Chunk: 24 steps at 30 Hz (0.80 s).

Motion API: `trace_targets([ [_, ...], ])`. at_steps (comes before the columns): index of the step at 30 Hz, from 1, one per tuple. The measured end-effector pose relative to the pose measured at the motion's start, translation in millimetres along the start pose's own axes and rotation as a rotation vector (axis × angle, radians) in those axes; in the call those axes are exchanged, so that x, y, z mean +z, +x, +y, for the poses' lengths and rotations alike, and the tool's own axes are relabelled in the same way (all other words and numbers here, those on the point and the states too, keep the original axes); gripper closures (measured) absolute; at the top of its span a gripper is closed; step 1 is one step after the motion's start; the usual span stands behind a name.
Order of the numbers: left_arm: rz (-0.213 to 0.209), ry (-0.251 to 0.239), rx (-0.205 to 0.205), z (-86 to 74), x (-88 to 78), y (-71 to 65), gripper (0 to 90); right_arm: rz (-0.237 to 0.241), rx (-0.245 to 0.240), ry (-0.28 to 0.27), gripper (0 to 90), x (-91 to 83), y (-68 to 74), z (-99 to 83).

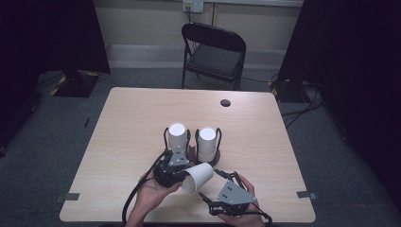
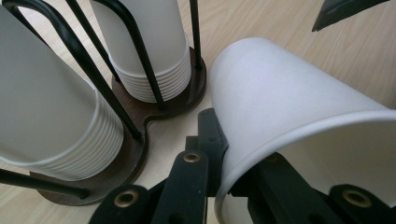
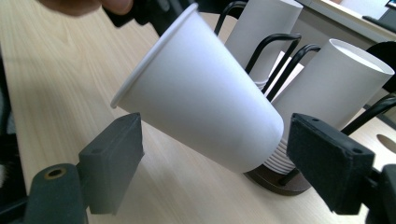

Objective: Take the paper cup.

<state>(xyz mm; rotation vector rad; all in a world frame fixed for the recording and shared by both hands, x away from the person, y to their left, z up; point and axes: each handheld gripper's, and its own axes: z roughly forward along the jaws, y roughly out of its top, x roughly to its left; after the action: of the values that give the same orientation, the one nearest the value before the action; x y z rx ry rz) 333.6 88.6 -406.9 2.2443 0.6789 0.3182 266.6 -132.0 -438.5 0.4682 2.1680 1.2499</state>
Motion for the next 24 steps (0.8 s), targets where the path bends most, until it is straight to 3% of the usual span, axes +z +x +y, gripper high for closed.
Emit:
trace_targets([
  [3,0.000,0.023,0.013,3.1,-0.9,0.9,87.3,-0.024,-0.029,0.020,18.4,2.1,2.8,-0.1],
  [6,-0.033,0.041,0.008,7.8,0.9,1.2,87.2,-0.038,-0.037,0.020,18.4,3.6,3.3,0.1],
  [9,-0.043,0.074,0.000,11.2,4.7,2.0,87.2,-0.070,-0.100,0.029,18.3,4.3,7.3,0.6],
  [15,-0.066,0.089,-0.014,18.0,7.1,2.8,87.2,-0.083,-0.163,0.057,17.7,10.4,13.5,2.2],
  [16,-0.065,0.086,-0.024,20.1,6.9,2.6,87.2,-0.107,-0.201,0.060,15.9,13.4,17.3,2.7],
  [24,-0.097,0.129,-0.027,26.6,10.4,0.1,87.3,-0.138,-0.259,0.054,14.8,19.7,18.4,2.5],
])
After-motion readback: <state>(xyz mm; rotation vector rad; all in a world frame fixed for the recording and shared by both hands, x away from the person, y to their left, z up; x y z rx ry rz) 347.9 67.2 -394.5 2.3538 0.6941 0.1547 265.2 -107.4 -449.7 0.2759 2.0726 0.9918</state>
